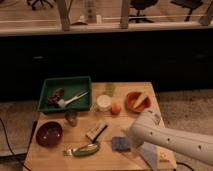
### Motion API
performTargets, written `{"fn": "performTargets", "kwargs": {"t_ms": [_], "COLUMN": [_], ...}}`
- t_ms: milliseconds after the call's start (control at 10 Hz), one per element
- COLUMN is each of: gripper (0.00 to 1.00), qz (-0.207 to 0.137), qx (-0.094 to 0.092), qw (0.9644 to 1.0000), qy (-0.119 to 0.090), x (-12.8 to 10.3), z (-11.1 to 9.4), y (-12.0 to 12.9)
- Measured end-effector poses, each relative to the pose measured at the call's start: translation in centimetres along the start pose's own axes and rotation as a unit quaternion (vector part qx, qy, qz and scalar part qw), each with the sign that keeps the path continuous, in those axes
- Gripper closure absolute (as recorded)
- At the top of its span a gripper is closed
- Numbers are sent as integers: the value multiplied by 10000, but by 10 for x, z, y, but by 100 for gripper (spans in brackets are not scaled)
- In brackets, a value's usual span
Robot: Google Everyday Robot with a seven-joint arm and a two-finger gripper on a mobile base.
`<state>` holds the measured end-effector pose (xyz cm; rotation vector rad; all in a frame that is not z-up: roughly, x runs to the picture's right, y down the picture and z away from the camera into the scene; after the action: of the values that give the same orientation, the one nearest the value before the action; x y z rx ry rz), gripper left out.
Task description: Wipe purple bowl with sponge
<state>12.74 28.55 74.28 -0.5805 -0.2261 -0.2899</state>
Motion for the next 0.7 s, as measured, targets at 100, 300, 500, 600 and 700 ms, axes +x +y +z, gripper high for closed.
{"fn": "performTargets", "kwargs": {"t_ms": [100,300,500,600,700], "gripper": [20,20,20,20,20], "qz": [-25,-114,-172,-189,-205], "qx": [-6,-24,-46,-58,-63], "qw": [10000,9999,9998,9998,9998], "qy": [-7,-24,-22,-27,-38], "x": [-1,-2,-3,-3,-4], "z": [1,5,8,9,10], "y": [-1,-2,-3,-3,-4]}}
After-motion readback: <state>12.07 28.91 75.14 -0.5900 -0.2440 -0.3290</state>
